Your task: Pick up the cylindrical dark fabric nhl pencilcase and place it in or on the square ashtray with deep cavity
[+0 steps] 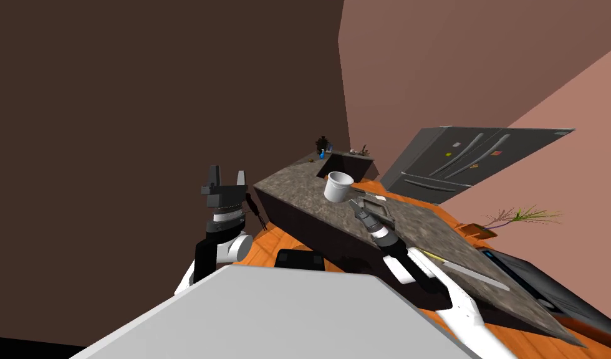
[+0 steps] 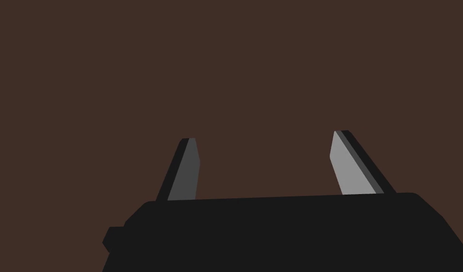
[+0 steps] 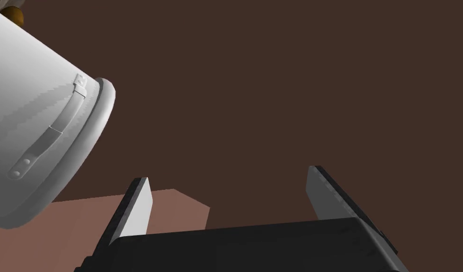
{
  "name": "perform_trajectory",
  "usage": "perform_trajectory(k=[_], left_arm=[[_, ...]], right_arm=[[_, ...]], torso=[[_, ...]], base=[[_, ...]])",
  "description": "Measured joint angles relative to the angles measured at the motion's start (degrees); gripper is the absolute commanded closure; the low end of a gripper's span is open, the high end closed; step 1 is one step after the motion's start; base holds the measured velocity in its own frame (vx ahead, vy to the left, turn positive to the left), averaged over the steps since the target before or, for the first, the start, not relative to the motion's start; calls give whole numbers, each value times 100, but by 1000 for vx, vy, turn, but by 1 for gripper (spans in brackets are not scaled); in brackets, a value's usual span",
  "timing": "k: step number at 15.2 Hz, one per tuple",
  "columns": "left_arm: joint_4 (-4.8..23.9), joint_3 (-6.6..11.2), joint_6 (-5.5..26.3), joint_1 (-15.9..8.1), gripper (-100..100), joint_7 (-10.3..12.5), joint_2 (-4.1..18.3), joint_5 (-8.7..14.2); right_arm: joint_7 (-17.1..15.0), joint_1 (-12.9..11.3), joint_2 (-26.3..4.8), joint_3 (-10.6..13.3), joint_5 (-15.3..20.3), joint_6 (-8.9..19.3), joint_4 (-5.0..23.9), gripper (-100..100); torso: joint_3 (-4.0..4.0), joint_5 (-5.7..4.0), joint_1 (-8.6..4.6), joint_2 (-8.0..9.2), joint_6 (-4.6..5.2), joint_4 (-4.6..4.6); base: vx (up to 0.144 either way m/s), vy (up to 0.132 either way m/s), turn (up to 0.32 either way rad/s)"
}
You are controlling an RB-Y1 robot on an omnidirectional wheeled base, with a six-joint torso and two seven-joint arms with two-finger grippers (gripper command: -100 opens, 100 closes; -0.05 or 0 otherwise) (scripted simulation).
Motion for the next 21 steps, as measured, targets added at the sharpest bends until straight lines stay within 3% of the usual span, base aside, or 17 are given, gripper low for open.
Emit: perform_trajectory(k=[21], left_arm=[[0, 0, 0, 0, 0, 0, 0, 0]], right_arm=[[41, 251, -2456, 376, 857, -384, 1397, -100]], torso=[[-4, 0, 1, -7, -1, -2]], base=[[-1, 9, 128]])
